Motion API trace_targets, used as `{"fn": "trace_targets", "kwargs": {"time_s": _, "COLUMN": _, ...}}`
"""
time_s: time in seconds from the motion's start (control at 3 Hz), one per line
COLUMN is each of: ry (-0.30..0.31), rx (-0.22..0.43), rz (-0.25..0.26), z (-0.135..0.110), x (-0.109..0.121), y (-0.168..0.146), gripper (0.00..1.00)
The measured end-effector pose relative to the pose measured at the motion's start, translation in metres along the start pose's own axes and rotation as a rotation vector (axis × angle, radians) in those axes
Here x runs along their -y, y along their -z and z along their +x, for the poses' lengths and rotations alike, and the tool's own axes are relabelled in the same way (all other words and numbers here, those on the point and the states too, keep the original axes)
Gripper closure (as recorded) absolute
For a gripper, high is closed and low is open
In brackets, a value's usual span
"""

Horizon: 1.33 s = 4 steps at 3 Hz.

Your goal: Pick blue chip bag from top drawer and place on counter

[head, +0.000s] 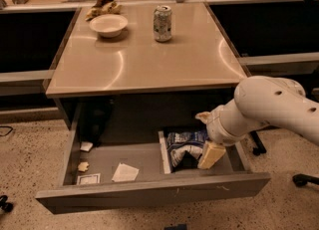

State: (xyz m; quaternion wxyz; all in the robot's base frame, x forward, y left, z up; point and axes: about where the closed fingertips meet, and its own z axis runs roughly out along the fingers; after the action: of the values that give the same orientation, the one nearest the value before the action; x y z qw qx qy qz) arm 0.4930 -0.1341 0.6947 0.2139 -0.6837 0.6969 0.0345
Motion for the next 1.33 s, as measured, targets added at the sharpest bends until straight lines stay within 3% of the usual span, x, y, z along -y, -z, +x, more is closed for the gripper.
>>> {"fn": "trace_targets", "kwargs": {"time_s": 1.0, "ry": -0.05, "rx": 0.041, "rz": -0.038, "z": 0.027, "x": 0.015, "y": -0.064, "gripper": 0.16}}
{"fn": "trace_targets", "kwargs": {"time_s": 1.33, "ry": -0.067, "rx": 0.039, "rz": -0.077, "z": 0.032, "x": 0.014, "y": -0.084, "gripper": 0.34}}
